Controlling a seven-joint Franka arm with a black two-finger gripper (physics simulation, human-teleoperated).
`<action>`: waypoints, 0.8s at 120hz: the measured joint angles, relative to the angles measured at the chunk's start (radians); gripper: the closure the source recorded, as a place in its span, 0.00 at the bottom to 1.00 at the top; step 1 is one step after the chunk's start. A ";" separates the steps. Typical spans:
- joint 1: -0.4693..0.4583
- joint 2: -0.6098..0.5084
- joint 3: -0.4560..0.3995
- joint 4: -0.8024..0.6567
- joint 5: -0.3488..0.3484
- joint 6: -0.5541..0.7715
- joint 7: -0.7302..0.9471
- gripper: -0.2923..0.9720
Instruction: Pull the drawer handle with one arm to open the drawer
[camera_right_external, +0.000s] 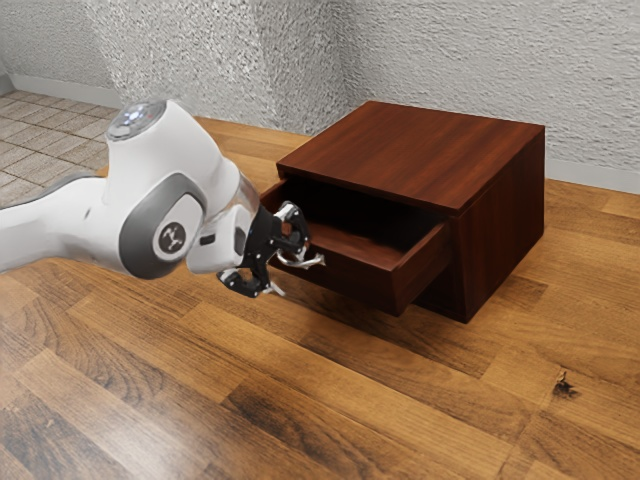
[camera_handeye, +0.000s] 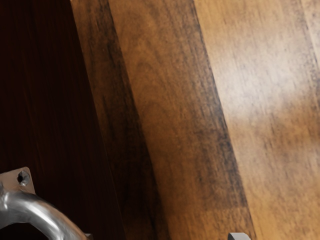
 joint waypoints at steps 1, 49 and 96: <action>0.000 -0.005 0.000 -0.005 0.000 0.000 0.000 0.58; -0.127 -0.433 -0.001 0.094 0.034 -0.194 -0.065 0.39; -0.133 -0.296 0.031 0.407 0.118 -0.728 -0.879 0.25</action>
